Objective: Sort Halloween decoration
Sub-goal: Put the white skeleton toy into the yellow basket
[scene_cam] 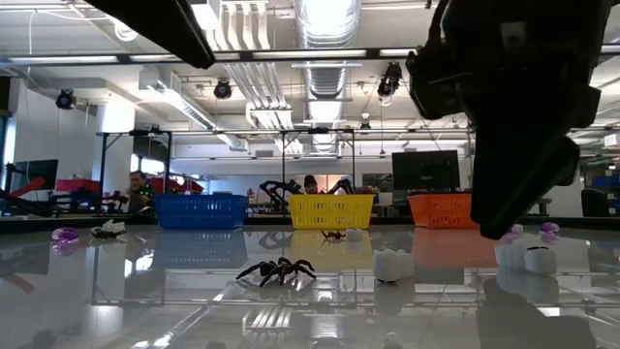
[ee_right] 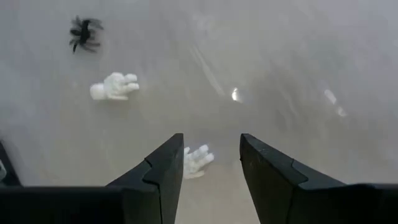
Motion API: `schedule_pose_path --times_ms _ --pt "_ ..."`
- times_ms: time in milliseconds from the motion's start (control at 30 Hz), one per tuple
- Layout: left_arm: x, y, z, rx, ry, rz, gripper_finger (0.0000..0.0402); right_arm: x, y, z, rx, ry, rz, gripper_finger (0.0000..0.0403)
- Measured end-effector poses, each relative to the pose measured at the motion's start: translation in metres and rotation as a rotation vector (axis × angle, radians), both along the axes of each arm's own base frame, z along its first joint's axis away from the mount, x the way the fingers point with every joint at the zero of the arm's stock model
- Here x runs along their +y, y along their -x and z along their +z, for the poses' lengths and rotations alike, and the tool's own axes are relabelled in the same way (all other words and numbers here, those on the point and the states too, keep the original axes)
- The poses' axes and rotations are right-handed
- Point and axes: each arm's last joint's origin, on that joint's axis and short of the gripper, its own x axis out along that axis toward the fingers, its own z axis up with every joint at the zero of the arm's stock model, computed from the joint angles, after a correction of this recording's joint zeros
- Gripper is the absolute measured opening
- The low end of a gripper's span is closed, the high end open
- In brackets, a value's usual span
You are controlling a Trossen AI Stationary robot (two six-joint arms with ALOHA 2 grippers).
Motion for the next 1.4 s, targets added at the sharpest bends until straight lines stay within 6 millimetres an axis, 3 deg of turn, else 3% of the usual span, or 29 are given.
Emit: schedule_pose_path --times_ms 300,467,733,1000,1400 --pt "0.003 0.004 -0.002 0.047 -0.04 -0.006 0.0048 0.012 0.004 0.003 0.035 -0.112 -0.149 0.0151" --pt "0.003 0.004 -0.002 0.056 -0.058 -0.027 0.0048 0.019 0.006 0.004 0.006 -0.089 -0.202 0.0151" --pt "0.003 0.004 -0.002 0.061 -0.064 -0.033 0.0048 0.024 0.004 -0.017 0.044 -0.068 -0.226 0.0151" --pt "0.004 0.005 -0.002 0.075 -0.074 -0.034 0.0048 0.027 0.004 -0.021 0.046 -0.073 -0.256 0.0149" --pt "0.004 0.005 -0.002 0.077 -0.079 -0.039 0.0048 0.037 0.005 -0.029 0.05 -0.093 -0.241 0.0077"
